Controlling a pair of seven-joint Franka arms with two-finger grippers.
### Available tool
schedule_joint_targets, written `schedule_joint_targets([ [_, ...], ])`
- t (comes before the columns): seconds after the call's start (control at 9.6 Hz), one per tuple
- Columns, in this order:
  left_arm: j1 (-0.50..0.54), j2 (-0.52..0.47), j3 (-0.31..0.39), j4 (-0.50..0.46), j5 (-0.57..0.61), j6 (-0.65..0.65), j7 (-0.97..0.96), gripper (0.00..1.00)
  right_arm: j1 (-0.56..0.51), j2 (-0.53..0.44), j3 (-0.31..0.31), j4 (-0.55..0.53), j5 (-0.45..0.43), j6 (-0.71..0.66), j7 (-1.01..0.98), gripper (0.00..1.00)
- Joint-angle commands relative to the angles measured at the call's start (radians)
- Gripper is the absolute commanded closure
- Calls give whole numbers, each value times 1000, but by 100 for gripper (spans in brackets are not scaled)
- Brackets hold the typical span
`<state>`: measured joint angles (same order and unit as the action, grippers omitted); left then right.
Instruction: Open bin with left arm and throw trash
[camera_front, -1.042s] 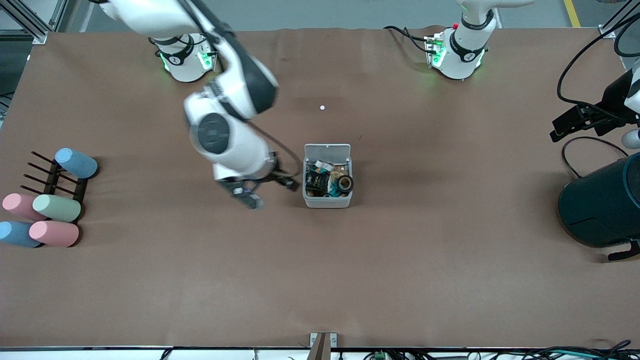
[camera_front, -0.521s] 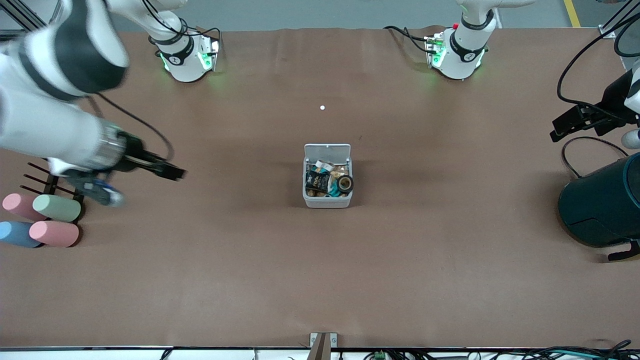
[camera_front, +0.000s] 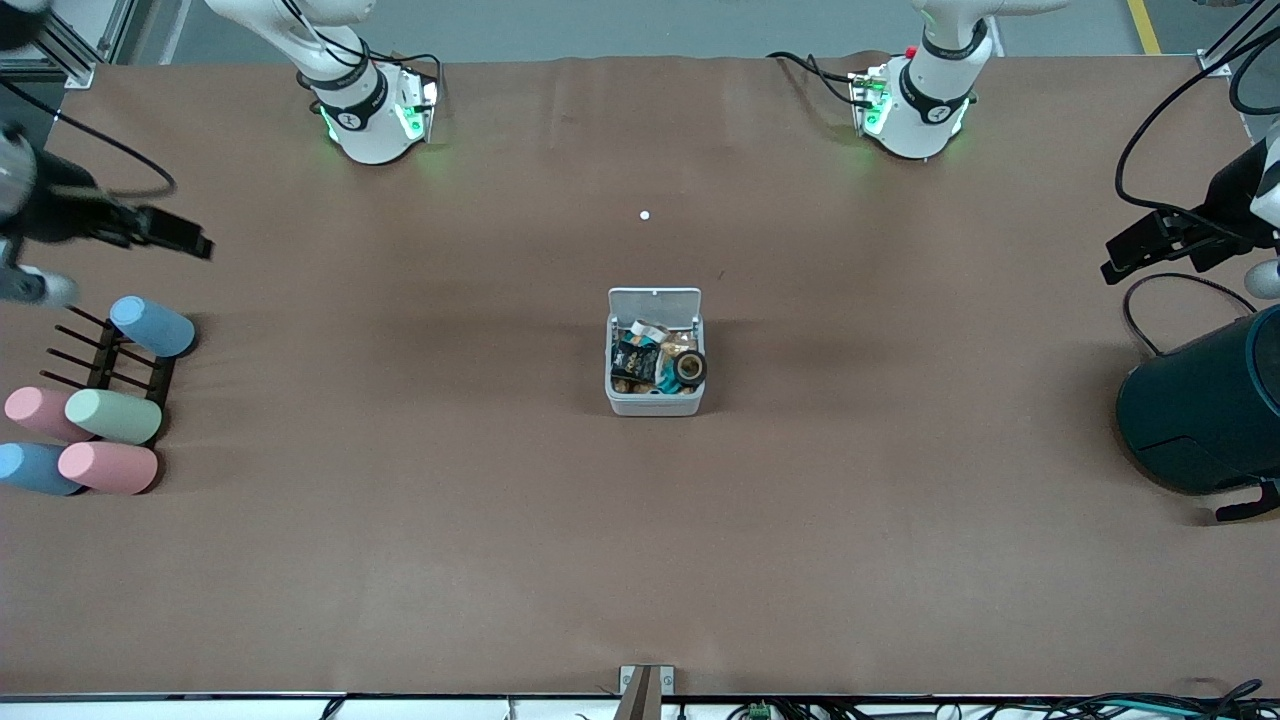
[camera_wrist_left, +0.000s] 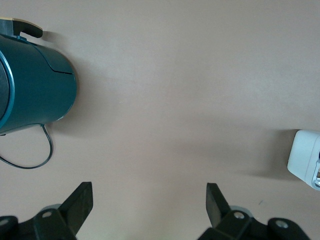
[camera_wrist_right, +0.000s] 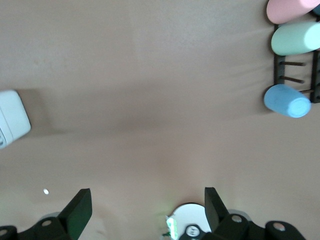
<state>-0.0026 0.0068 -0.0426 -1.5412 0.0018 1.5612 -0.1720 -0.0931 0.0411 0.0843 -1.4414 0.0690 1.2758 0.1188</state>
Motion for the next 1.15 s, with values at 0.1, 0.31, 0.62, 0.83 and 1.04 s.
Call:
schedule_joint_targets([
  [0.1,3,7,3,24,4,-23,19,0,-94,-46,20,-39,-26,2,-149,1],
  [0.31,10,9,3,24,3,-23,35,0,-86,-43,25,-11,-59,2,-143,1],
  [0.62,10,9,3,26,3,-21,34,0,-65,-35,28,21,-70,34,-142,1],
  [0.83,13,15,3,29,9,-21,51,0,-53,-24,29,21,-66,48,-122,1],
  [1.04,15,16,3,29,1,-21,54,0,-36,-23,28,19,-75,57,-120,1],
])
